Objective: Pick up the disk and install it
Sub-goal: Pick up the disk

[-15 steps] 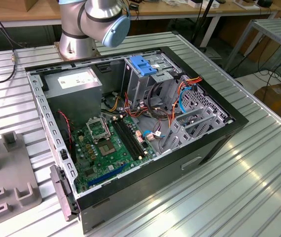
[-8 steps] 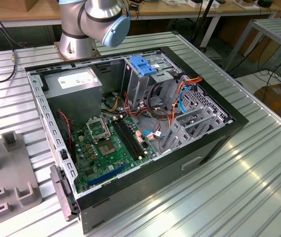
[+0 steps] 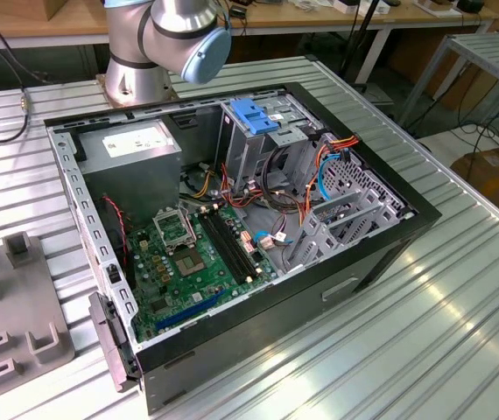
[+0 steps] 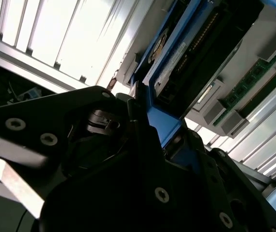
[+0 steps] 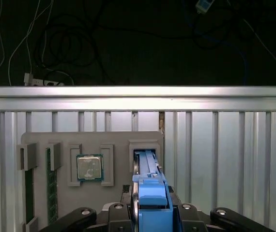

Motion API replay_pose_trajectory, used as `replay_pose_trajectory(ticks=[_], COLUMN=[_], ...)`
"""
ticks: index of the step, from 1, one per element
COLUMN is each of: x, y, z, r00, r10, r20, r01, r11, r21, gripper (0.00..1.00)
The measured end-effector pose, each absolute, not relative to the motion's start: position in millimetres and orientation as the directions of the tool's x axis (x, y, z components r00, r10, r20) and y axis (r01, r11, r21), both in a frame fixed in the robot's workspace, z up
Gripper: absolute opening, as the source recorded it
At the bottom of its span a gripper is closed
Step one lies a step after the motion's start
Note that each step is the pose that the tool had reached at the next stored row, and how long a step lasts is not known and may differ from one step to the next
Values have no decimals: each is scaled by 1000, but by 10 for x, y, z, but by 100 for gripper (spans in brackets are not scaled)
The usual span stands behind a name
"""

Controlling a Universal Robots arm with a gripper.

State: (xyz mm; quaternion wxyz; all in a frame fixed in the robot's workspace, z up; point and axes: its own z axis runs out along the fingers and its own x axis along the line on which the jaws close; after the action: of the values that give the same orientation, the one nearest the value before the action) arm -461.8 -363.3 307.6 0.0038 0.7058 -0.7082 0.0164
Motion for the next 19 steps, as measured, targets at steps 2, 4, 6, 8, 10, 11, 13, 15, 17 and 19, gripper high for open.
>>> replay_pose_trajectory(ticks=[2, 4, 6, 8, 10, 11, 13, 15, 17, 19], x=[-4618, -4618, -4618, -4618, -4618, -4618, -4618, -4618, -4618, -4618], y=[-3633, -3633, -3633, -3633, -3633, -3634, -3633, -3633, -3634, -3633], z=[3105, 3195, 3236, 3280, 3341, 3359, 3420, 3449, 3451, 3452], r00=[-4, -4, -4, -4, -4, -4, -4, -4, -4, -4], r10=[-1000, -1000, -1000, -1000, -1000, -1000, -1000, -1000, -1000, -1000], r20=[29, 29, 29, 29, 29, 29, 29, 28, 28, 29], r01=[-1000, -1000, -1000, -1000, -1000, -1000, -1000, -1000, -1000, -1000], r11=[3, 3, 3, 3, 3, 3, 3, 3, 3, 3], r21=[-18, -18, -18, -18, -18, -18, -18, -18, -18, -18], gripper=[37, 37, 37, 37, 37, 37, 37, 37, 37, 37])
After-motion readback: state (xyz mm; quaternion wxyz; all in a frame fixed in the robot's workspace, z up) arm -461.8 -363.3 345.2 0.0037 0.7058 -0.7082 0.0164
